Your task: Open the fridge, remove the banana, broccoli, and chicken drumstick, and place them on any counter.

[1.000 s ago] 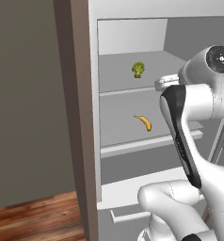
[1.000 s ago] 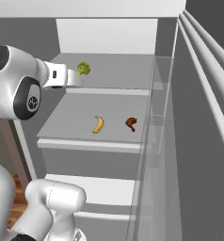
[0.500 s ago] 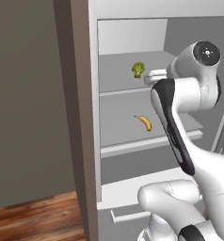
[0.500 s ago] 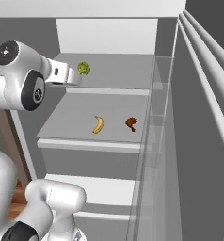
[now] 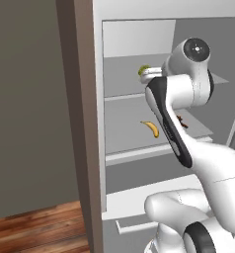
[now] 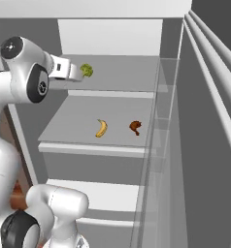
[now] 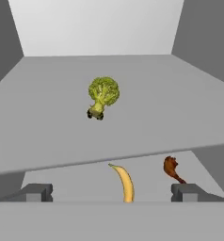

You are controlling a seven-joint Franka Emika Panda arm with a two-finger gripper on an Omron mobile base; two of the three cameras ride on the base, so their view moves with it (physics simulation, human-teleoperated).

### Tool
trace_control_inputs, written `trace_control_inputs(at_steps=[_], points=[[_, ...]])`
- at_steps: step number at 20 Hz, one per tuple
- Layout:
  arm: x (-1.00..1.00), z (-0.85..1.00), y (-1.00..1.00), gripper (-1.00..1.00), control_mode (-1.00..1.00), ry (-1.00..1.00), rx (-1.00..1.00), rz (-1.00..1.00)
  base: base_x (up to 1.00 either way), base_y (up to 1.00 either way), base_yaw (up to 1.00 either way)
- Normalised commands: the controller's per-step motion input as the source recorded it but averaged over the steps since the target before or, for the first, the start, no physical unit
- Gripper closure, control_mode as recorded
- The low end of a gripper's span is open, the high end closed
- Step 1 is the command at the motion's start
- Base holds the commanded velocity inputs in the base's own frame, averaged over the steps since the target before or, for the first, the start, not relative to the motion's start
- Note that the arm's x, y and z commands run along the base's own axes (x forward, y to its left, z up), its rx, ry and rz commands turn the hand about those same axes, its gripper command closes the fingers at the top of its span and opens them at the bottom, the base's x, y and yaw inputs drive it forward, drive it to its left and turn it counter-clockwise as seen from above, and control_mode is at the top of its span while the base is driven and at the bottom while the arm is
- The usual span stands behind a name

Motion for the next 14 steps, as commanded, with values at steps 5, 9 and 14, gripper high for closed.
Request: trace_control_inputs(at_steps=[5,9,14], points=[[0.67,0.00,0.09,-1.00,-1.00,0.00,0.00,0.00,0.00,0.00,0.00],[0.61,-0.13,0.00,-1.00,-1.00,0.00,0.00,0.00,0.00,0.00,0.00],[0.31,-0.23,0.00,-1.00,-1.00,0.00,0.00,0.00,0.00,0.00,0.00]])
